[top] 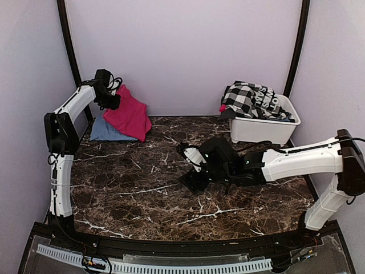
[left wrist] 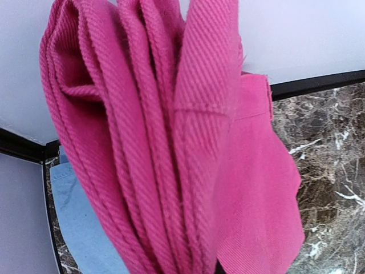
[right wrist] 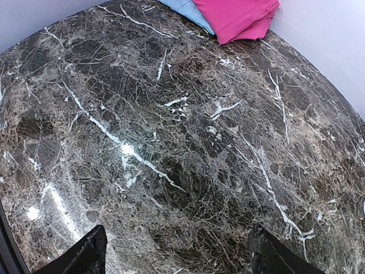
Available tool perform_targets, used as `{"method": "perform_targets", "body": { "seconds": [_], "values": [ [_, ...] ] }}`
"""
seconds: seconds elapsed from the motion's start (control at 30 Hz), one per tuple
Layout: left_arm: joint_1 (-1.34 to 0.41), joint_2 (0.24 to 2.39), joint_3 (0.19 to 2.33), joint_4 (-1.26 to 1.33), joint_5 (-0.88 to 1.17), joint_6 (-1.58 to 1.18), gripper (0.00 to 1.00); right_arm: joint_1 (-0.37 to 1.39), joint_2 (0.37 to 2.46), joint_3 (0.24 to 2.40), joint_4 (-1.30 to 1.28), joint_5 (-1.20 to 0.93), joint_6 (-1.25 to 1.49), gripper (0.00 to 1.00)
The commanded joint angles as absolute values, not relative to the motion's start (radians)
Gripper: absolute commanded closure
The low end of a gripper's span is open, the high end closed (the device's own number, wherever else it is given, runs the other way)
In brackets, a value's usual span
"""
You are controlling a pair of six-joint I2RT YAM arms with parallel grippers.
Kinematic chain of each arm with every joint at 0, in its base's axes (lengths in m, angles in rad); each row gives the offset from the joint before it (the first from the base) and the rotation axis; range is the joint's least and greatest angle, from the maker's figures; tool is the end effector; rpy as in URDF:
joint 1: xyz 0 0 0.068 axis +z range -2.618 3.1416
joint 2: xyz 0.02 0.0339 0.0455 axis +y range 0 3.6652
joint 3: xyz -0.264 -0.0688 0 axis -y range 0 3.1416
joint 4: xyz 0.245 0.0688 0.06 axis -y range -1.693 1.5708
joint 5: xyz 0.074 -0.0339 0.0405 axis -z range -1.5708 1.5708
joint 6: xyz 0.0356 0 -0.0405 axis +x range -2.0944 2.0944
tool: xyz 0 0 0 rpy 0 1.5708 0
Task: Fold and stack the mixed laundry pile
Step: Place the 1/2-rectangle-folded trousers at the center of the board, then pick up the crumpled T-shirt from the bin.
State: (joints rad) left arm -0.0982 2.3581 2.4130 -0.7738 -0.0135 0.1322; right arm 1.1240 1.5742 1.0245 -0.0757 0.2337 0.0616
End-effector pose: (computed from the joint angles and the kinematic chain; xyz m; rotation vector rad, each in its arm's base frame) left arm 0.5283 -0.0516 0.3010 0.2562 2.2755 0.0331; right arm 0.1583 0.3114 0.2371 -1.0021 1.9667 0.4150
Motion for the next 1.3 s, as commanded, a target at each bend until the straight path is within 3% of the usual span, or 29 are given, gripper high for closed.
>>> {"method": "perform_targets", "body": {
  "seconds": [0.0,0.27,0.33,0.37,0.43,0.6,0.7,0.8,0.9,1.07,1.27],
  "values": [
    [-0.034,2.392,2.413,-0.575,-0.04,0.192,1.0,1.112,1.603,1.07,-0.074,0.221,0.054,0.18],
    [-0.003,2.516,2.413,-0.473,-0.11,0.234,0.97,1.102,1.631,1.094,-0.107,0.212,0.058,0.18],
    [0.02,2.536,2.427,-0.472,-0.178,0.228,0.84,1.1,1.627,1.097,-0.116,0.217,0.06,0.18],
    [0.023,2.538,2.431,-0.475,-0.206,0.223,0.7,1.097,1.62,1.098,-0.12,0.22,0.061,0.18],
    [0.024,2.534,2.45,-0.496,-0.312,0.207,0.53,1.087,1.602,1.093,-0.124,0.218,0.073,0.17],
    [0.037,2.482,2.467,-0.563,-0.53,0.096,0.32,1.017,1.53,1.074,-0.14,0.197,0.113,0.15],
    [0.041,2.436,2.467,-0.621,-0.484,0.025,0.21,0.951,1.471,1.062,-0.16,0.175,0.135,0.14],
    [0.041,2.37,2.466,-0.703,-0.433,-0.075,0.03,0.875,1.402,1.054,-0.179,0.155,0.147,0.09],
    [0.039,2.305,2.434,-0.753,-0.379,-0.142,0.01,0.793,1.328,1.062,-0.213,0.157,0.142,0.02],
    [0.023,2.146,2.339,-0.783,-0.236,-0.288,0.01,0.607,1.244,1.137,-0.273,0.117,0.129,0.01],
    [-0.109,1.988,2.14,-0.76,-0.084,-0.265,0.01,0.357,1.319,1.328,-0.293,0.013,0.175,0.01]
  ]
}}
